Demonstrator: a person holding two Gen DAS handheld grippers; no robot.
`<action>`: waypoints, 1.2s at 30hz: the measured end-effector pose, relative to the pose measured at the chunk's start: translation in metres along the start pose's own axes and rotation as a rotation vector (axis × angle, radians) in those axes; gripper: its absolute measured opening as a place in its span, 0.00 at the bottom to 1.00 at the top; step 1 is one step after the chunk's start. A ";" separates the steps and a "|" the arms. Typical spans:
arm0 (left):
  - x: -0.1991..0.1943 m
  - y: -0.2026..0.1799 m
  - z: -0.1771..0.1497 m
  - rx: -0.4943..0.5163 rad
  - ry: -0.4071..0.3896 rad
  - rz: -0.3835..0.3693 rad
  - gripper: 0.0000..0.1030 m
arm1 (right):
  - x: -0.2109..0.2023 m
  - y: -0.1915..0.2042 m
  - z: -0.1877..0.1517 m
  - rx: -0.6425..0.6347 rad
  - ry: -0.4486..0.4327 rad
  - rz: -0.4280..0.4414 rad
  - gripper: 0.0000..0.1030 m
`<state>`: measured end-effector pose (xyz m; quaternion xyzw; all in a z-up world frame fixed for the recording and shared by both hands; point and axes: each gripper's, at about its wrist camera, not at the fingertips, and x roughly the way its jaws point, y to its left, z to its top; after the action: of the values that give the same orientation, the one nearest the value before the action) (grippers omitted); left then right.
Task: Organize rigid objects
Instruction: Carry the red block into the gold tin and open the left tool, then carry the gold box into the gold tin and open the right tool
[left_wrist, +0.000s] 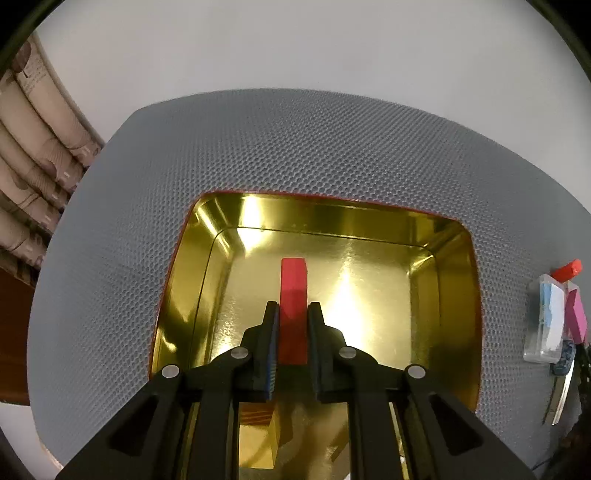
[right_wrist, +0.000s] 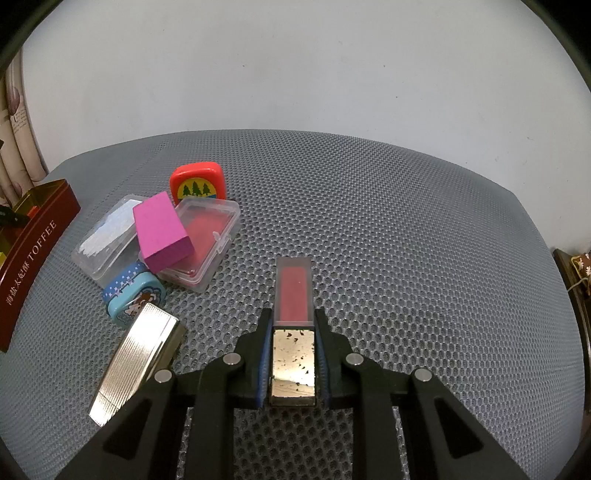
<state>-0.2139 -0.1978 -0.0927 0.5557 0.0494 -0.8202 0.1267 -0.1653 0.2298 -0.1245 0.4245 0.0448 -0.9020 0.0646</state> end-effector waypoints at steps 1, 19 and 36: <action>0.000 0.001 0.000 -0.003 0.000 -0.003 0.13 | 0.000 0.000 0.000 -0.001 0.000 -0.001 0.20; -0.021 0.009 -0.020 -0.014 -0.051 -0.010 0.20 | 0.001 -0.001 0.004 -0.005 0.001 -0.005 0.21; -0.090 0.038 -0.092 -0.097 -0.184 -0.017 0.62 | -0.004 0.000 0.011 0.029 0.029 -0.024 0.20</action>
<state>-0.0901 -0.2007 -0.0421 0.4709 0.0821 -0.8654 0.1505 -0.1715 0.2289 -0.1144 0.4377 0.0376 -0.8971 0.0471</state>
